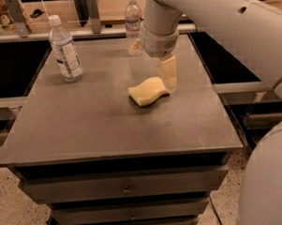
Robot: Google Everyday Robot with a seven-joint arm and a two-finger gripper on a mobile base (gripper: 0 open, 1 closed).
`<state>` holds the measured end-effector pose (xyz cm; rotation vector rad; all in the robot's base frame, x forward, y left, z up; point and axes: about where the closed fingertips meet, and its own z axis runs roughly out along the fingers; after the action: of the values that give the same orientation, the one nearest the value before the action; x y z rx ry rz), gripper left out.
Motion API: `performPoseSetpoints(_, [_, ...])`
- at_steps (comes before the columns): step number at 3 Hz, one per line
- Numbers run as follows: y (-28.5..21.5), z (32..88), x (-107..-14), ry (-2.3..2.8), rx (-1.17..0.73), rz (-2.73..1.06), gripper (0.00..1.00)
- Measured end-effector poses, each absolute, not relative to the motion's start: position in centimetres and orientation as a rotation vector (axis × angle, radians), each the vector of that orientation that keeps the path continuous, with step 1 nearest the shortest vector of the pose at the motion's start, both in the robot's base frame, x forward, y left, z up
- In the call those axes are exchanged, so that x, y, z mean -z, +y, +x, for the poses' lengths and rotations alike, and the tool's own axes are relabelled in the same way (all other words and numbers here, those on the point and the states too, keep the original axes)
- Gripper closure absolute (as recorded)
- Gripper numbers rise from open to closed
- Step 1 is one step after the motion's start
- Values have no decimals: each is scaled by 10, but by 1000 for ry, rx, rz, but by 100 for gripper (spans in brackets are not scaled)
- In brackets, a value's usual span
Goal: Move sponge near blue plastic bottle
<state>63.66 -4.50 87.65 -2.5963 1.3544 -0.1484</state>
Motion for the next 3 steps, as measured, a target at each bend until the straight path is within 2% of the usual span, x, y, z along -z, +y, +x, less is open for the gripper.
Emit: performPoseSetpoints(3, [-54, 630, -850, 1425, 111, -2636, 0])
